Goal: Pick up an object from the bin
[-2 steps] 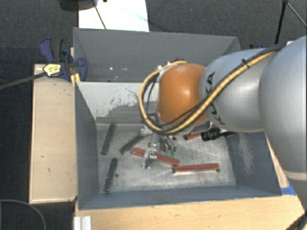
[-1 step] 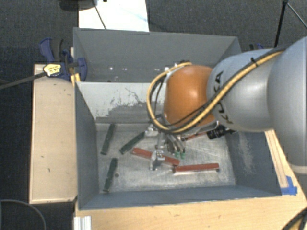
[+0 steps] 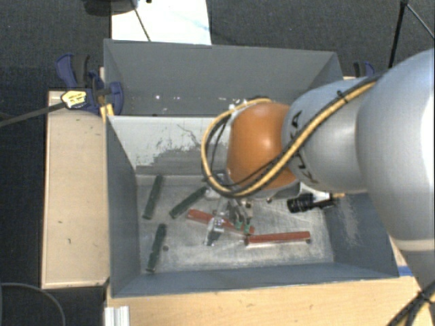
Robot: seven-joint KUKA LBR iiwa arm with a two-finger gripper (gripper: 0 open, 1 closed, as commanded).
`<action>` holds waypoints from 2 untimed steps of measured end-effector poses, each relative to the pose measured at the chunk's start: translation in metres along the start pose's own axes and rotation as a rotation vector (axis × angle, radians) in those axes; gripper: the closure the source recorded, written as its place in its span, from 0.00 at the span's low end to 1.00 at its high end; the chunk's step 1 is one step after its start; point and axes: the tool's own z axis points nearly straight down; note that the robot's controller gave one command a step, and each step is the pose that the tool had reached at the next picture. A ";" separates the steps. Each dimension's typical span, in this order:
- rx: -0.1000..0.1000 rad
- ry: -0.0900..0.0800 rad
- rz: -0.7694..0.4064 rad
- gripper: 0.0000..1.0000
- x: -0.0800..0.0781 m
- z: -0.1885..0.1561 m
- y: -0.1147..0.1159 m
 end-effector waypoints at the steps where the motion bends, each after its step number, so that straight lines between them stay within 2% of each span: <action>1: 0.000 0.000 -0.062 0.00 0.006 0.040 0.008; 2: -0.007 -0.011 0.005 1.00 0.008 0.044 -0.001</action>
Offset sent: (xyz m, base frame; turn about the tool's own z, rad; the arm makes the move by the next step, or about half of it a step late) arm -0.0123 -0.0014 -0.0488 0.0034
